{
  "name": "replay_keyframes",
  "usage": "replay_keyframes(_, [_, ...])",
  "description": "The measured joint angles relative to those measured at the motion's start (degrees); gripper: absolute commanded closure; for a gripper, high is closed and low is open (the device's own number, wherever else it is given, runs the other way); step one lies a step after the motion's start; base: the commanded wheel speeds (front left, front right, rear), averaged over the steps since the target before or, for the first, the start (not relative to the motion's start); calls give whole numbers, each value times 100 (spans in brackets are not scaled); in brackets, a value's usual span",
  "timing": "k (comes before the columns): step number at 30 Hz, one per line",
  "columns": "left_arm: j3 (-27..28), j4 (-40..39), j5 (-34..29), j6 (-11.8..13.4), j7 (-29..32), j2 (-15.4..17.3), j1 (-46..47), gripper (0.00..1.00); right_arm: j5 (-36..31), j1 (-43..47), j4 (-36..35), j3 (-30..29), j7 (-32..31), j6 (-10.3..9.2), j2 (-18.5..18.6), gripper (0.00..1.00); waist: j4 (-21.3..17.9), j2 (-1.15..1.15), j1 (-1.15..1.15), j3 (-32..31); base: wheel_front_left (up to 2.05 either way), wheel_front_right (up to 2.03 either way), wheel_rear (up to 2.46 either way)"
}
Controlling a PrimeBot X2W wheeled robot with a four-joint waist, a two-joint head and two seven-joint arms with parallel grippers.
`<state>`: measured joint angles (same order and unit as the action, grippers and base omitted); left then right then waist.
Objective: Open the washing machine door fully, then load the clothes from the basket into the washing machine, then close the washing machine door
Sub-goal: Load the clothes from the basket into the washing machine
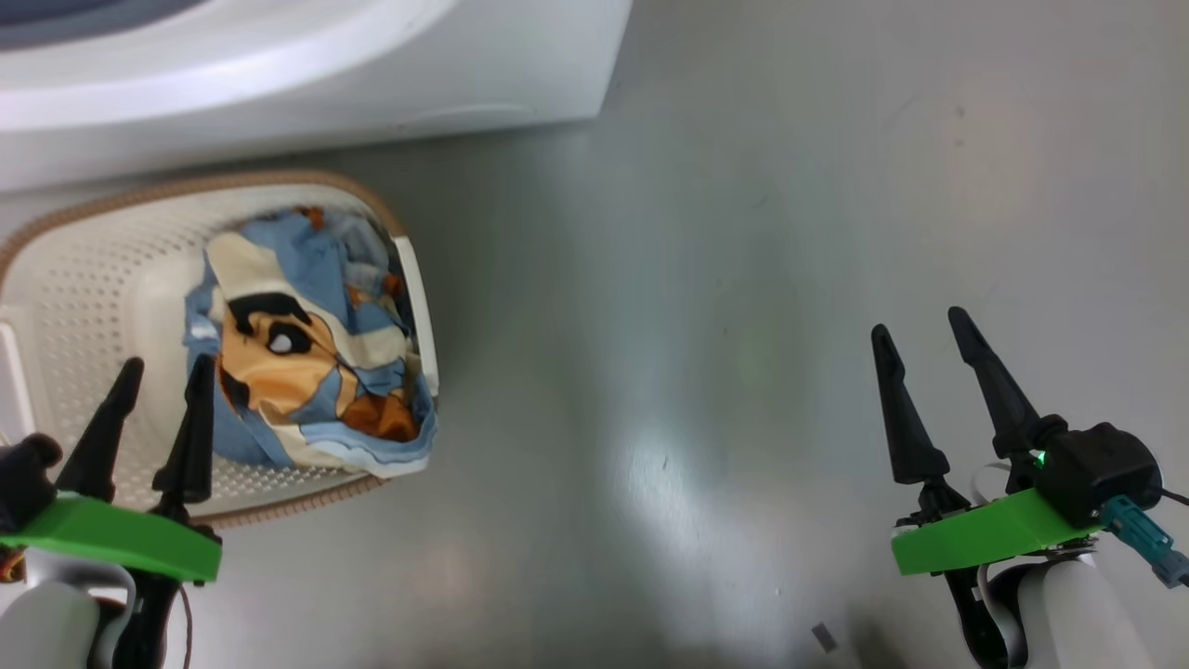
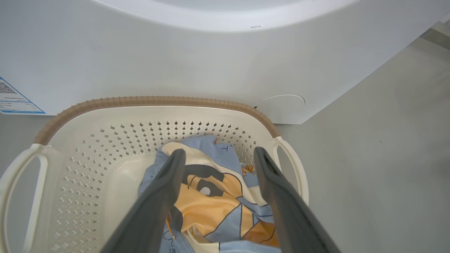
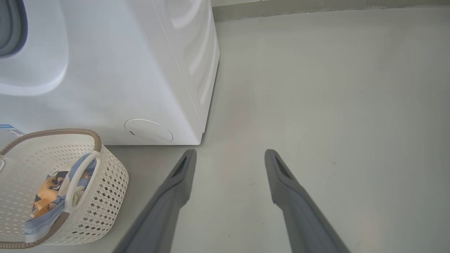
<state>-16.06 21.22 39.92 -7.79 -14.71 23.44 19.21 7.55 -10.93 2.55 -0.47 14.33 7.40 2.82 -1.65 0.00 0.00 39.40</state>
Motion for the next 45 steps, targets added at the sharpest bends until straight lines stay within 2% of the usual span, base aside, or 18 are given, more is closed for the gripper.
replay_keyframes(11, [-378,357,377,0,0,229,588,0,0,-144,-183,-20,25,0,2,0,-6,0,0,767,0,0,0])
replay_keyframes(18, [-705,482,698,0,0,519,843,0,0,-209,-222,21,40,0,3,0,-67,0,0,1077,0,0,0])
replay_keyframes(23, [-1161,478,1054,0,0,766,989,0,10,-209,-231,89,40,0,5,0,-151,0,0,1241,0,0,0])
replay_keyframes(37, [-2973,940,2709,0,0,1562,1922,0,156,-218,-376,226,40,0,4,0,-492,0,0,1635,0,0,0])
replay_keyframes(45, [-3486,1074,3704,0,268,1767,2503,0,202,-214,-514,224,40,0,2,0,-626,0,0,1915,0,0,0])
